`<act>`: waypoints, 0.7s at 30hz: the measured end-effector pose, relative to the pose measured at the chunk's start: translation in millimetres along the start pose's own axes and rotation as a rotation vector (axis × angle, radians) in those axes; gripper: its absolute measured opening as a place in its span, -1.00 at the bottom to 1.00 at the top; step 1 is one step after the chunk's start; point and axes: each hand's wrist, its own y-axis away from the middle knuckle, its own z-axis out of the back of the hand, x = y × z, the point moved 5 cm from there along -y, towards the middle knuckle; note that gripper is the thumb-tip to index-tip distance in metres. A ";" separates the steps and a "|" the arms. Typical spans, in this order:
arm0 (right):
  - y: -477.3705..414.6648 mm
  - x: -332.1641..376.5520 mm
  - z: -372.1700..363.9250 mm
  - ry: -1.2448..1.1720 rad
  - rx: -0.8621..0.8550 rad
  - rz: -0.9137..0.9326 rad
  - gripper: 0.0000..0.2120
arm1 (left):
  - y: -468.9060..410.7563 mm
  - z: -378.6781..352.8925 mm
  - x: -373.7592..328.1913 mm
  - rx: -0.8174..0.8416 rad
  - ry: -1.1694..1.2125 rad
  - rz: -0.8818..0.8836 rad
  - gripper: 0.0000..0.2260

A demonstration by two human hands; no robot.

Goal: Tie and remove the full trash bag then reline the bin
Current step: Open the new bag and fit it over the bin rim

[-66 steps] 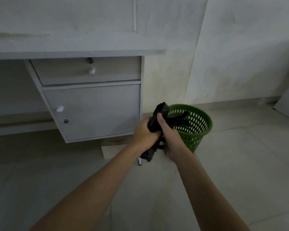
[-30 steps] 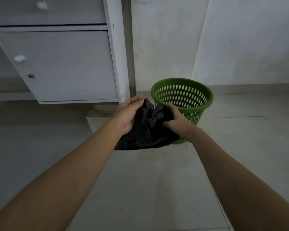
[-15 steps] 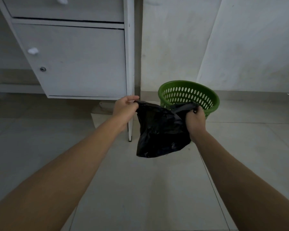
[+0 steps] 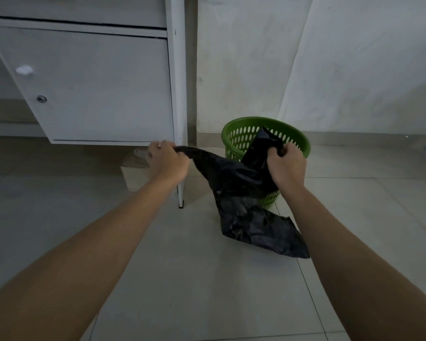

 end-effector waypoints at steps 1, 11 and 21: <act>0.3 0.3 -1.3 -0.016 0.030 -0.027 -0.80 | 4.2 1.2 -11.5 -0.030 -0.022 -0.150 -0.66; 28.8 23.8 -39.6 -0.750 0.837 -0.355 -0.71 | 41.0 -45.6 -62.1 0.390 0.123 -0.564 -0.61; 19.4 2.6 -32.9 0.138 0.577 0.097 -0.35 | 13.2 -34.4 -40.6 0.435 0.539 -0.134 -0.48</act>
